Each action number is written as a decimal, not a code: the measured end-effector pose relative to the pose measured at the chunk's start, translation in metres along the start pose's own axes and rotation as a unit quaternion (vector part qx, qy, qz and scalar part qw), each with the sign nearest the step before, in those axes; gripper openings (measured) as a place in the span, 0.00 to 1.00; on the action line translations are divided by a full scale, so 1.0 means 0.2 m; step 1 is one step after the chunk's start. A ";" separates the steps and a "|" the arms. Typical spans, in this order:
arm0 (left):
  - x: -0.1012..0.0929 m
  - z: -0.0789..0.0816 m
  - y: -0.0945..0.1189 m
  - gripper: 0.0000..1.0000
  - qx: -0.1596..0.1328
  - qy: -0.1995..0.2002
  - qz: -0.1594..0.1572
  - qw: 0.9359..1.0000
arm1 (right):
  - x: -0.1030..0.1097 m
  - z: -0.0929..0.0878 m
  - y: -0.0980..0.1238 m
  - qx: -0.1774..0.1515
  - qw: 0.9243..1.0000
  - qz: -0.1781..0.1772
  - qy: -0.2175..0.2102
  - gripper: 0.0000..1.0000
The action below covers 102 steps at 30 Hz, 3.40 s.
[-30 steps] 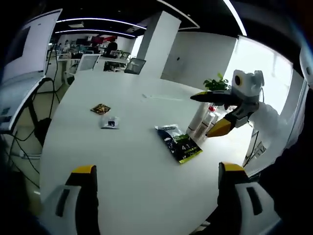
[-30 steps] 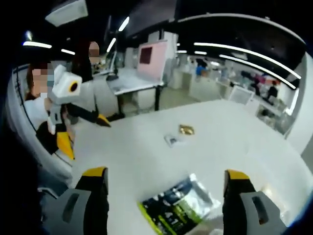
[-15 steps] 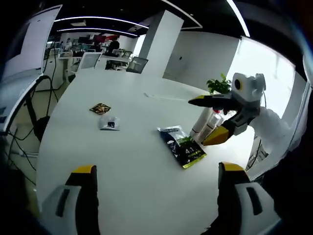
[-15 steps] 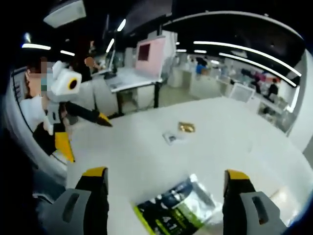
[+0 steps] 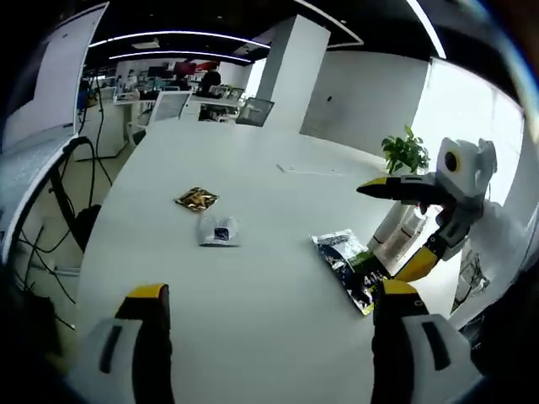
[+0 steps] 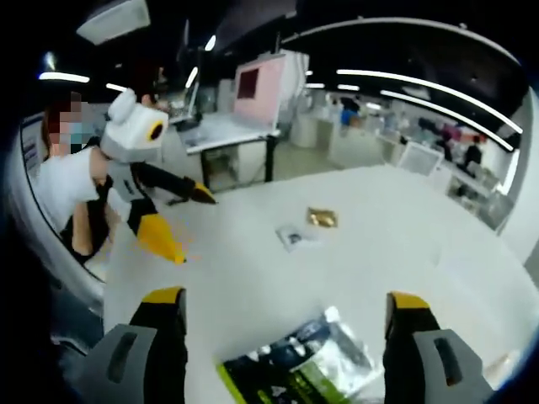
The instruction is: Arrange the skincare products in the storage area until every visible bottle or jar stands upright without overlapping.
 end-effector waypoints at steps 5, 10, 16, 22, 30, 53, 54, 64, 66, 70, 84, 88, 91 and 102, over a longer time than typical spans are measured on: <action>0.05 0.05 -0.11 0.95 -0.003 -0.007 0.014 1.000 | 0.01 -0.02 -0.03 0.005 1.000 0.011 -0.001 0.99; 0.08 0.07 -0.23 0.92 0.002 -0.008 0.025 1.000 | 0.02 -0.03 -0.05 0.008 1.000 0.018 -0.001 0.99; 0.12 0.09 -0.36 0.88 -0.005 -0.022 0.042 0.999 | 0.02 -0.04 -0.07 0.011 1.000 0.022 -0.005 0.97; 0.16 0.11 -0.47 0.87 0.000 -0.052 0.063 0.997 | 0.01 -0.06 -0.08 0.020 1.000 0.020 0.003 0.98; 0.17 0.14 -0.54 0.82 0.003 -0.058 0.067 0.996 | 0.02 -0.07 -0.10 0.024 0.999 0.023 -0.006 0.99; 0.22 0.15 -0.65 0.66 0.028 -0.078 0.078 0.993 | -0.01 -0.09 -0.13 0.023 0.999 0.017 -0.021 0.99; 0.22 0.15 -0.65 0.66 0.028 -0.077 0.079 0.994 | -0.01 -0.09 -0.13 0.023 0.999 0.017 -0.021 0.98; 0.24 0.15 -0.68 0.59 0.040 -0.101 0.086 0.990 | 0.00 -0.09 -0.14 0.024 0.999 0.018 -0.021 0.98; 0.24 0.15 -0.68 0.57 0.039 -0.108 0.082 0.990 | 0.01 -0.09 -0.14 0.023 0.999 0.018 -0.021 0.98; 0.22 0.16 -0.67 0.56 0.039 -0.118 0.079 0.989 | 0.01 -0.09 -0.13 0.024 0.999 0.019 -0.019 0.98; 0.21 0.15 -0.62 0.41 0.045 -0.135 0.066 0.988 | 0.03 -0.09 -0.12 0.022 0.999 0.017 -0.018 0.98; 0.20 0.15 -0.60 0.30 0.046 -0.136 0.058 0.988 | 0.03 -0.08 -0.12 0.020 0.999 0.016 -0.019 0.97; 0.20 0.14 -0.59 0.32 0.044 -0.136 0.057 0.988 | 0.03 -0.09 -0.12 0.022 0.999 0.018 -0.018 0.97; 0.15 0.13 -0.65 0.49 0.051 -0.135 0.051 0.988 | 0.03 -0.09 -0.11 0.023 0.999 0.020 -0.015 0.97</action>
Point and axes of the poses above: the point that each gripper's makers call its tool centre point, and the gripper's own axes: y roughly backward along the fingers, x roughly to its left, z roughly out of its top, the point moved 8 cm from there along y, roughly backward along the fingers, and after that the axes turned 10 degrees about y, right-handed, at the moved point
